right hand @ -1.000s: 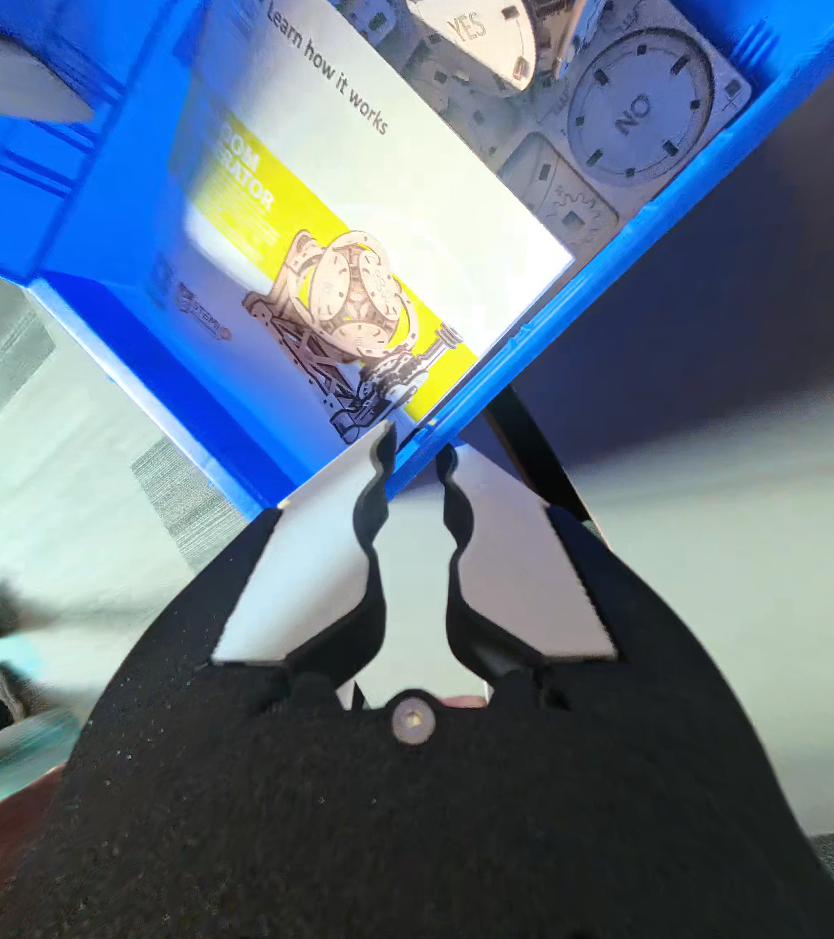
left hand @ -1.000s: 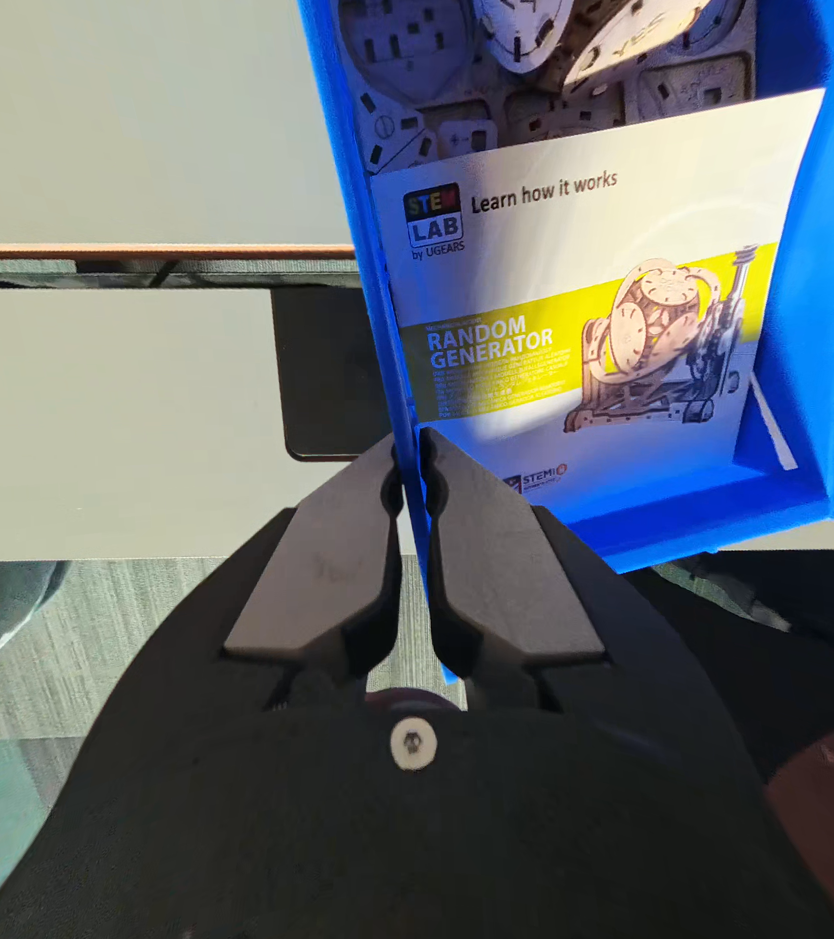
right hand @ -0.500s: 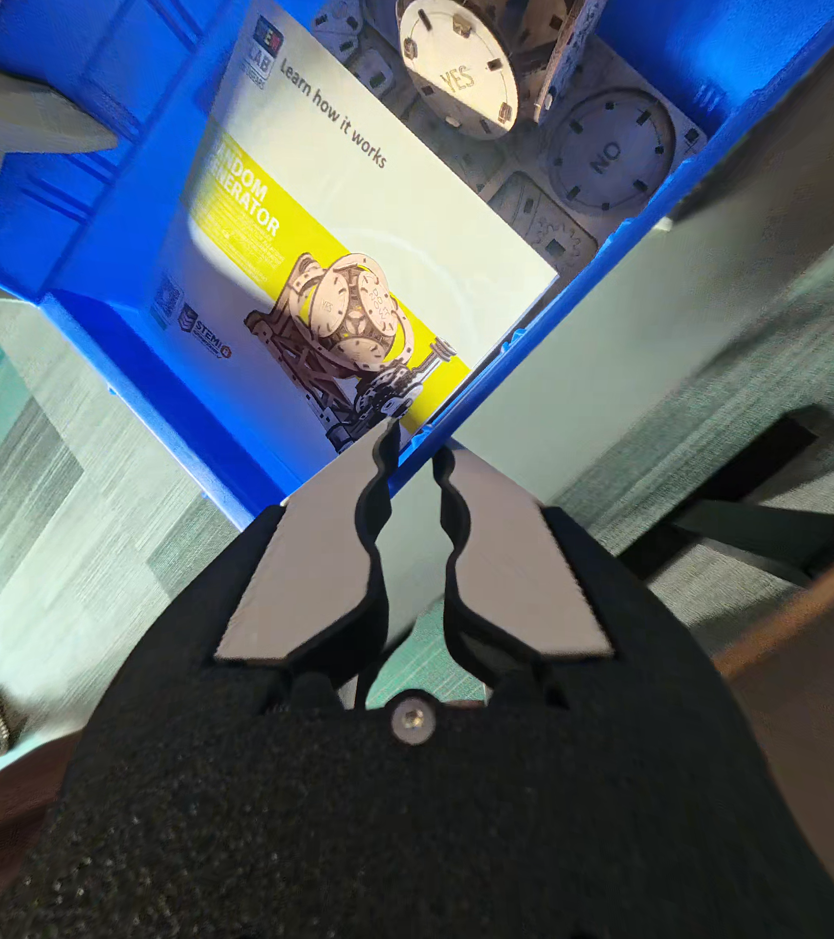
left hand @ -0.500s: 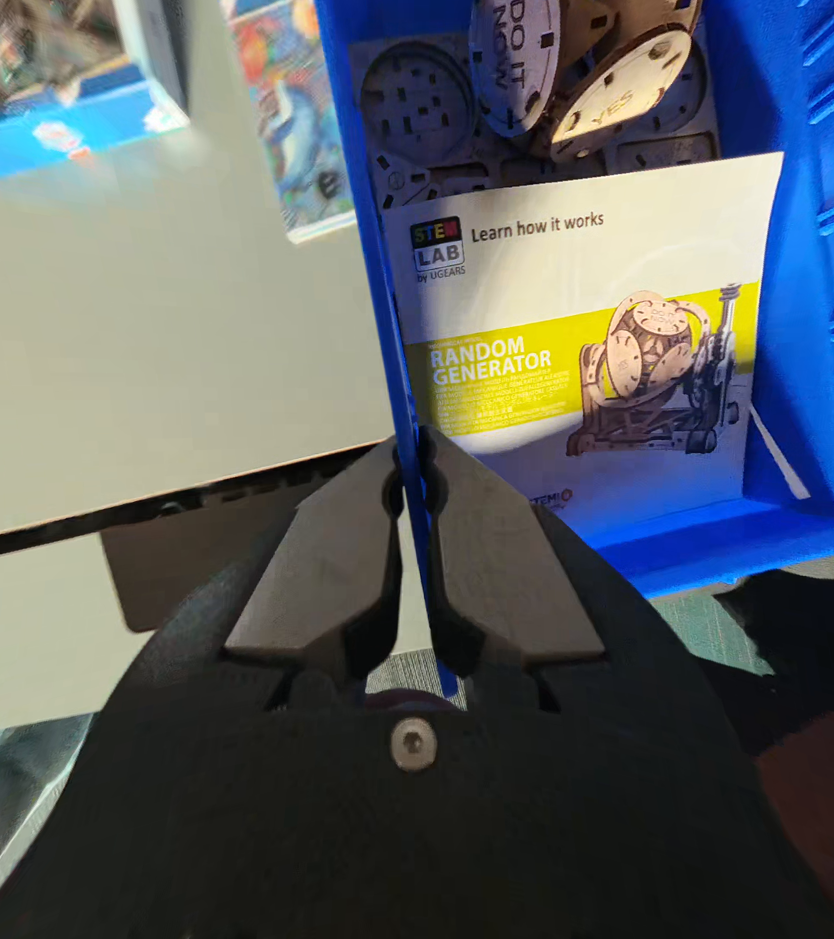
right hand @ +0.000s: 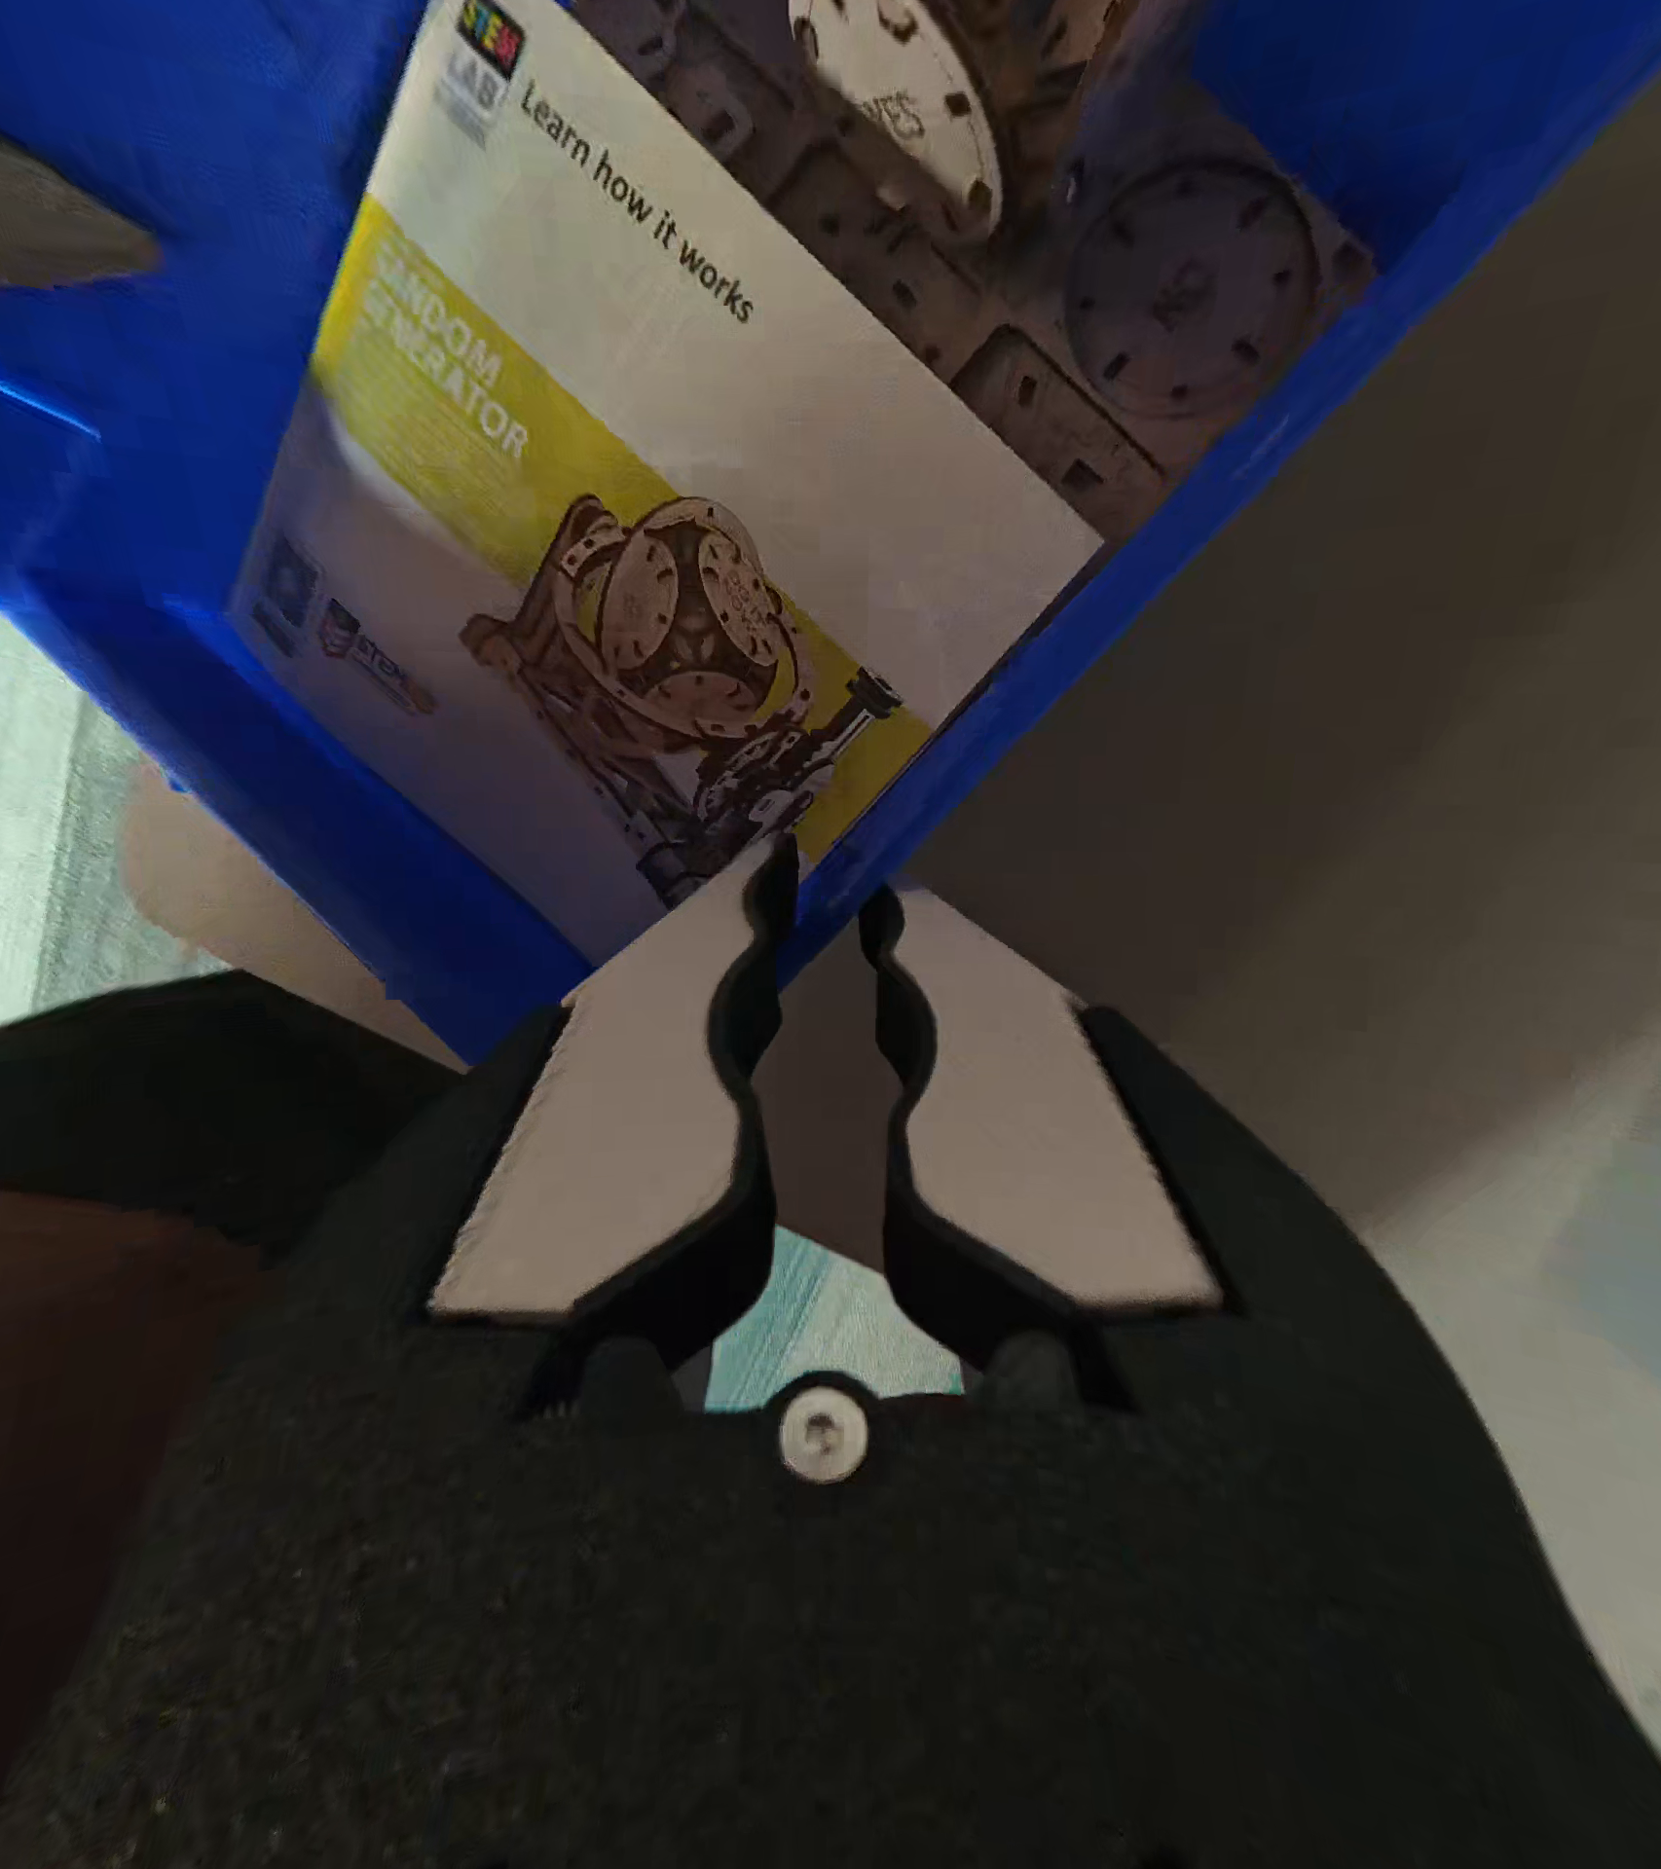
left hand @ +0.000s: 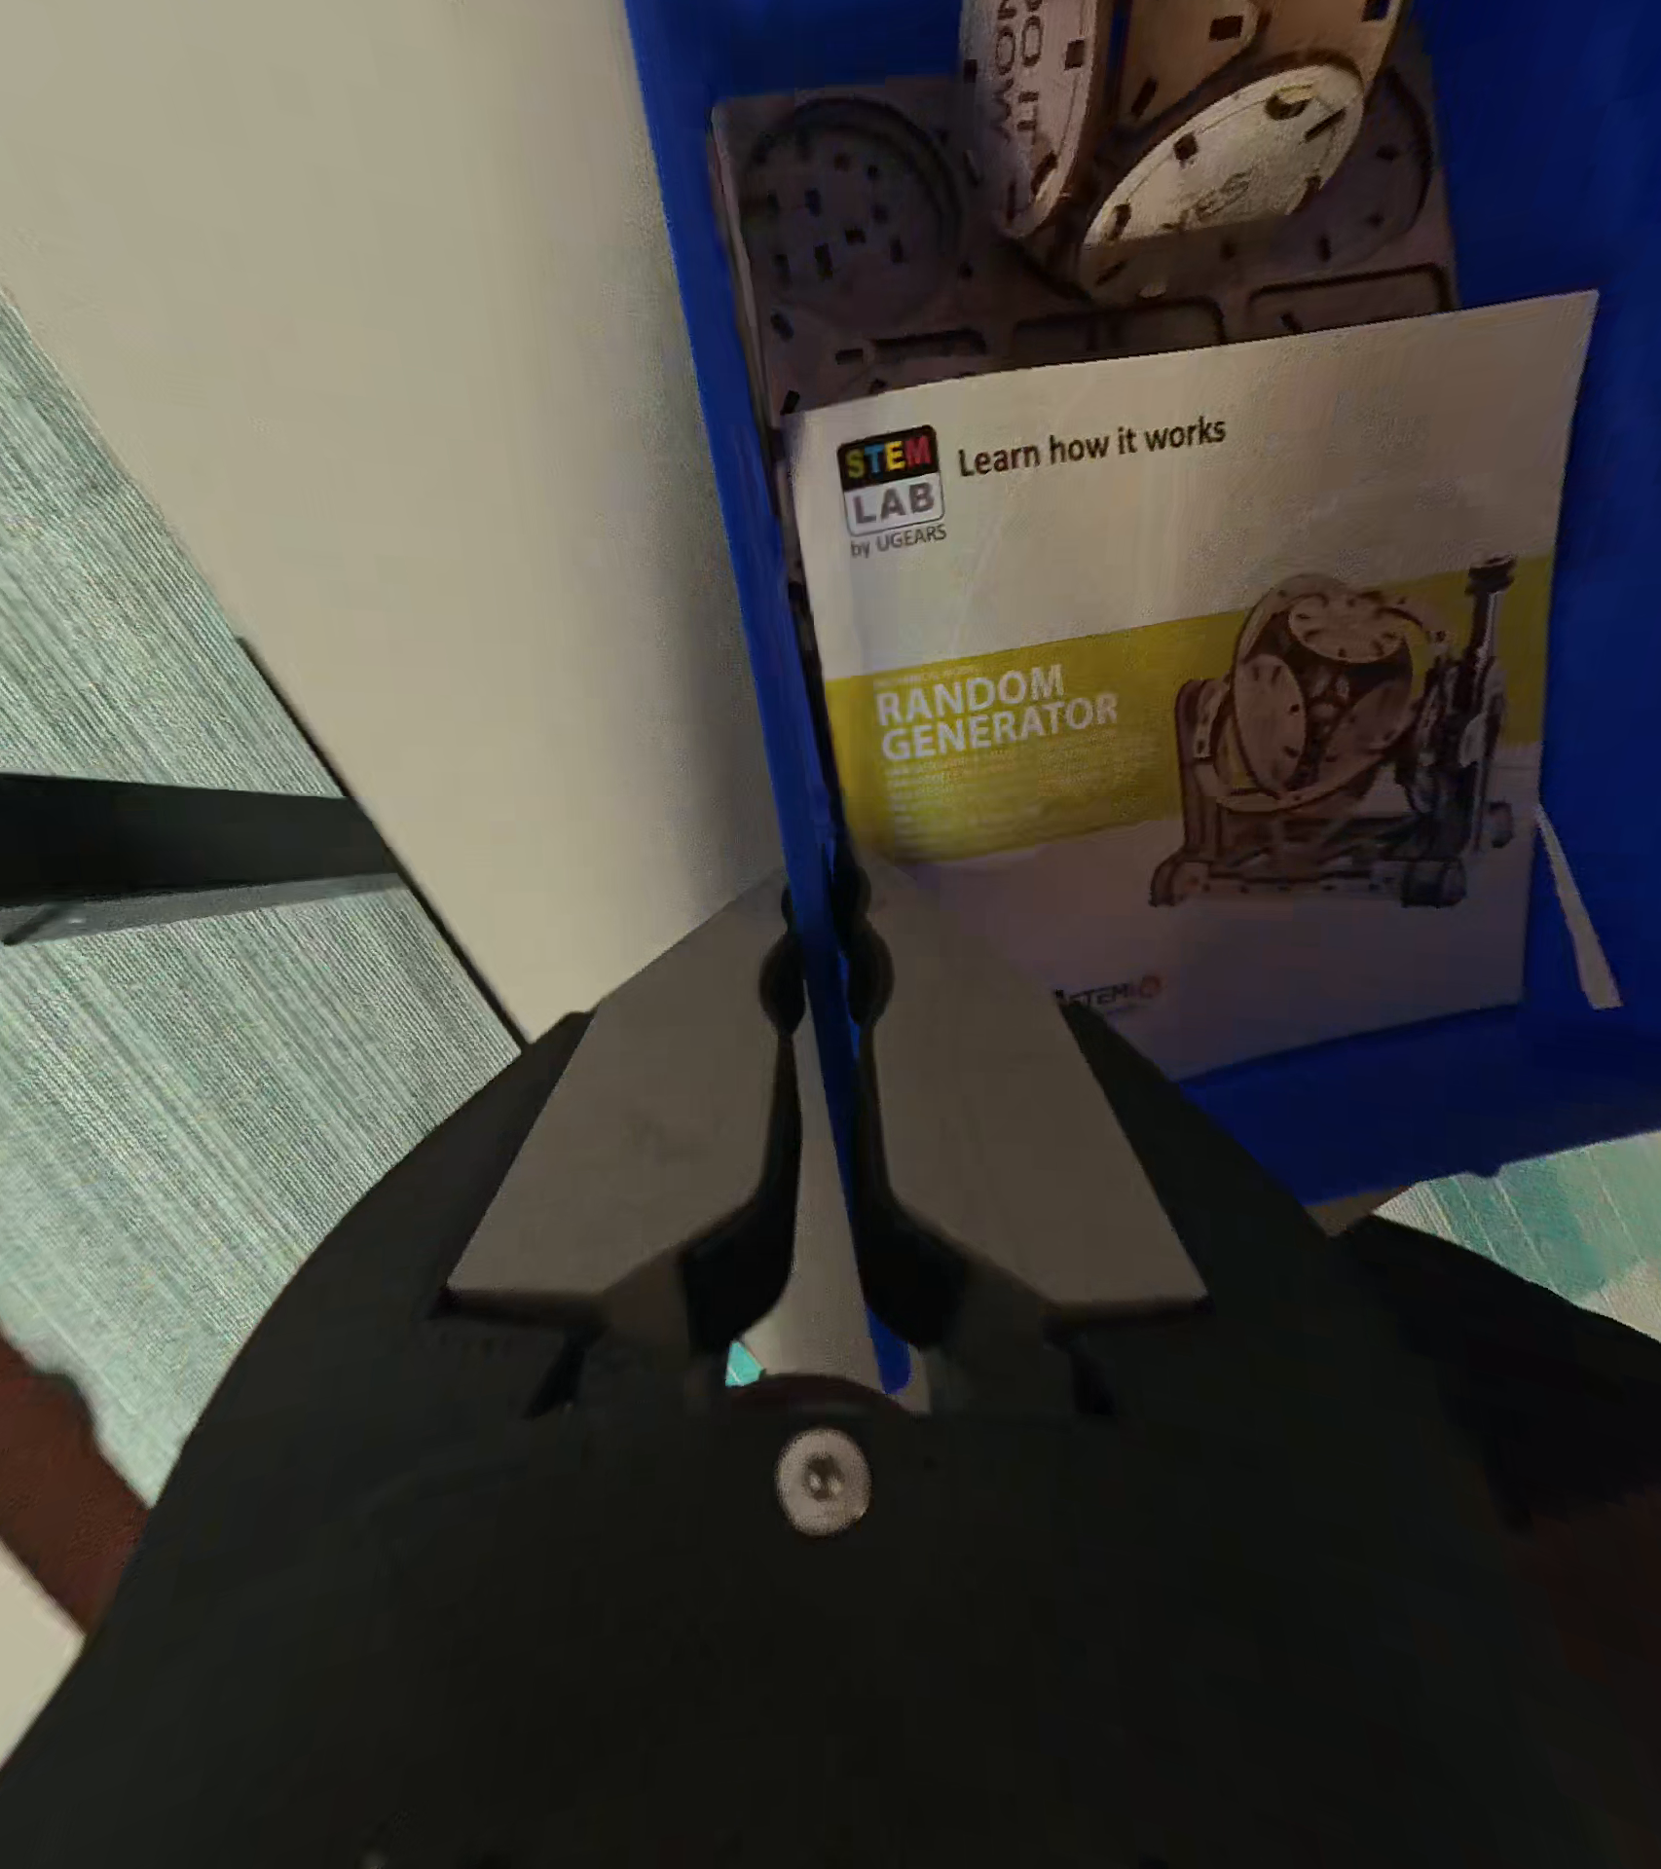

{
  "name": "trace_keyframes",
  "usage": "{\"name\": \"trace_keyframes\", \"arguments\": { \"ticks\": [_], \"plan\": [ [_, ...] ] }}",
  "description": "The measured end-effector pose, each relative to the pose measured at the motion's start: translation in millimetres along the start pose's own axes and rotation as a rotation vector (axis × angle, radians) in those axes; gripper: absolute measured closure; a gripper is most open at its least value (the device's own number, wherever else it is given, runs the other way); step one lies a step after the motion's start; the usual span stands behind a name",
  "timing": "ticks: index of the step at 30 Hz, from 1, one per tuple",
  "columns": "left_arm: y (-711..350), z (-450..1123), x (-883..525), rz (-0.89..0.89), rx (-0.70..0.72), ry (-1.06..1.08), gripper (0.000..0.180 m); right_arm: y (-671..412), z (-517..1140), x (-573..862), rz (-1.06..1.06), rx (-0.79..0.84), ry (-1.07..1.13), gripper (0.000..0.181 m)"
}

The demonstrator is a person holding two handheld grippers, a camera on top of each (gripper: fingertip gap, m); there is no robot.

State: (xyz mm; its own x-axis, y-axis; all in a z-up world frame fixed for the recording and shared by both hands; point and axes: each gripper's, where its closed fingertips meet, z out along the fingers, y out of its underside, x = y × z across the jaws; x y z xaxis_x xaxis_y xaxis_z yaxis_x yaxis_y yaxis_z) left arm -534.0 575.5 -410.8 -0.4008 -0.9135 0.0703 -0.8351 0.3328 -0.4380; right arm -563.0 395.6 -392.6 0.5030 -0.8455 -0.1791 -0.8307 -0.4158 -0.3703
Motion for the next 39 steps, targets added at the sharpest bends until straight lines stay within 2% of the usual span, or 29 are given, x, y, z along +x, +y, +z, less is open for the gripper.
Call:
{"name": "trace_keyframes", "arguments": {
  "ticks": [1,3,7,9,10,11,12,13,20,28,34,39],
  "plan": [
    [10,13,10,-0.008,-0.042,0.001,0.179,18,8,9,0.013,-0.028,0.003,0.173],
    [9,19,20,-0.017,0.009,-0.002,0.179,33,13,20,0.018,0.007,0.014,0.172],
    [10,18,25,0.003,-0.027,-0.008,0.177,36,12,25,0.064,0.034,-0.031,0.168],
    [13,22,29,0.009,-0.088,0.028,0.161,34,13,27,0.087,0.030,-0.066,0.161],
    [15,26,33,0.015,-0.117,0.040,0.164,32,15,28,0.099,0.030,-0.088,0.156],
    [15,28,27,0.042,-0.124,0.001,0.174,30,16,27,0.111,0.021,-0.119,0.157],
    [14,29,25,0.063,-0.126,-0.014,0.174,29,17,29,0.117,0.009,-0.133,0.158],
    [11,28,23,0.057,-0.118,-0.017,0.175,27,17,31,0.105,0.005,-0.132,0.167],
    [-8,-25,-19,0.017,-0.021,-0.078,0.176,-16,4,0,0.059,0.060,-0.142,0.172],
    [50,-146,-191,-0.155,0.067,-0.246,0.176,-142,12,-171,-0.220,0.116,-0.230,0.172],
    [172,-211,-345,-0.280,0.025,-0.322,0.176,-198,75,-361,-0.435,0.057,-0.306,0.170],
    [262,-222,-433,-0.325,-0.043,-0.331,0.176,-202,142,-473,-0.537,-0.040,-0.309,0.170]
  ]
}}
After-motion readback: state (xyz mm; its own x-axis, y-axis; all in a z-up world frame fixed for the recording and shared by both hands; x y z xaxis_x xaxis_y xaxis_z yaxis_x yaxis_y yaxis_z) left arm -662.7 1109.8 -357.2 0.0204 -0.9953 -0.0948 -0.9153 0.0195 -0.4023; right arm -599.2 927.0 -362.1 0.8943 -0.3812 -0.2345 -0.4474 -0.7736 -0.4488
